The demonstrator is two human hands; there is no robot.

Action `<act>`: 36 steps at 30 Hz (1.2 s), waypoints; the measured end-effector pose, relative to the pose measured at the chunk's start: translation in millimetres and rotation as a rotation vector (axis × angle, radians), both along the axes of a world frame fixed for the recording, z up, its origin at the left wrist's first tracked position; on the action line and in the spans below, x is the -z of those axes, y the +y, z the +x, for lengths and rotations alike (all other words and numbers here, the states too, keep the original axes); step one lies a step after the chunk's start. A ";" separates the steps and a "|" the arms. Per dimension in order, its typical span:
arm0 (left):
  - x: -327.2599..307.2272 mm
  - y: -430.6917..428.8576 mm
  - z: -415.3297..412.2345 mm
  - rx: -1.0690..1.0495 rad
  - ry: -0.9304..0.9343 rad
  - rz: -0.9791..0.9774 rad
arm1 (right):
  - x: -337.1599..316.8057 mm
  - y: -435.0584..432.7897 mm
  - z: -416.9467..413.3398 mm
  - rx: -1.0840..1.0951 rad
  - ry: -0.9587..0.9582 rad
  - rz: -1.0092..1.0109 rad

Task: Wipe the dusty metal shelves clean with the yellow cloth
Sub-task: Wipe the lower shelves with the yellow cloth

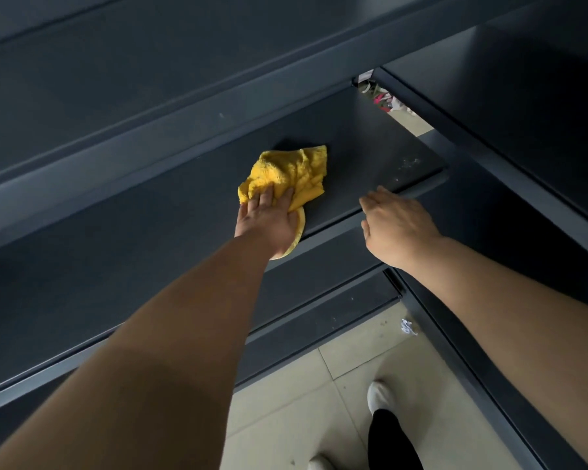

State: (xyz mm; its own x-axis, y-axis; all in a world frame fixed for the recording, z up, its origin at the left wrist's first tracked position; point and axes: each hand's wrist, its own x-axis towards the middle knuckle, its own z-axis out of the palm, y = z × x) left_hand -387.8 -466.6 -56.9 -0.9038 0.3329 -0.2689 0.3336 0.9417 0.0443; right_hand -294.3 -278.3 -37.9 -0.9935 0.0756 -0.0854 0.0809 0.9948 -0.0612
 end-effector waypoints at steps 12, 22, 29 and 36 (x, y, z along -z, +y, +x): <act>1.0 -88.2 39.0 -0.158 -0.009 0.003 | 5.9 -54.4 10.8 -0.047 -0.032 0.028; -2.2 -48.2 42.2 -0.033 -0.052 0.034 | 3.2 -30.9 18.2 0.010 -0.012 0.047; -1.5 37.4 32.9 0.114 -0.043 0.054 | 1.8 19.5 19.2 0.102 0.012 0.053; -1.3 129.6 21.5 0.242 -0.009 0.054 | 2.0 74.9 22.9 0.166 0.056 0.032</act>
